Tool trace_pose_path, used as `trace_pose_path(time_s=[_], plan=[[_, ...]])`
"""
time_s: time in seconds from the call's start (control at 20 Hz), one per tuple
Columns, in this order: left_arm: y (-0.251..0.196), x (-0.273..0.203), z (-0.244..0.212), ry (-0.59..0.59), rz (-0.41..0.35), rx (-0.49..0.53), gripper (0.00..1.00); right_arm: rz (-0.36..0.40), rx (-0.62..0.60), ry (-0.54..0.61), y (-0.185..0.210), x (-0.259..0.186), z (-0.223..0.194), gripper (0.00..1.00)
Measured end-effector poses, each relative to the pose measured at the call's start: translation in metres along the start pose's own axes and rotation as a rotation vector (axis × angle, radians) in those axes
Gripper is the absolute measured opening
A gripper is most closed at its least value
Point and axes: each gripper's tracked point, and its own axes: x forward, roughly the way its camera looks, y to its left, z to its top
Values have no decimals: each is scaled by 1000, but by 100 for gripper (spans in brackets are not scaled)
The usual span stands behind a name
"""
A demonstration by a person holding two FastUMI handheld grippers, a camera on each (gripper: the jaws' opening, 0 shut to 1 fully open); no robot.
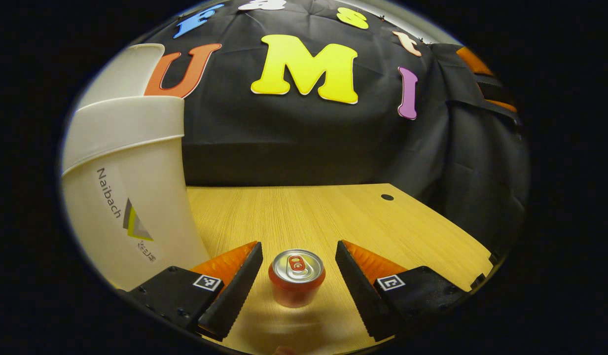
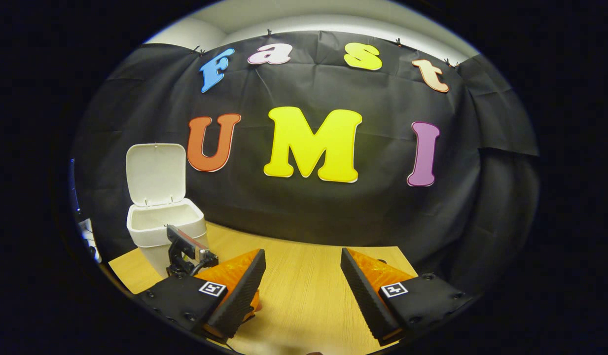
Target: Press the lid of the desktop garbage bin to open it, pick up the crumpled paper on the desktop and throw it into the bin, then pick up the pop can on the desktop and drop it into the bin, and finally close the garbage bin lid.
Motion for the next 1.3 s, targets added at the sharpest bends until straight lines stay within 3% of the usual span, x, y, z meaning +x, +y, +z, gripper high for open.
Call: trace_pose_path(time_s=[0.65, 0.75, 1.05, 1.3], plan=[[4, 25, -52, 114, 17, 17, 98, -14, 16, 21, -6, -8, -7, 98], [1, 23, -53, 124, 11, 20, 85, -18, 11, 15, -8, -10, -6, 98], [1, -4, -20, 43, 13, 17, 83, -16, 18, 0, -12, -16, -3, 97], [2, -28, 47, -79, 16, 30, 83, 8, 14, -14, -7, -17, 0, 98]])
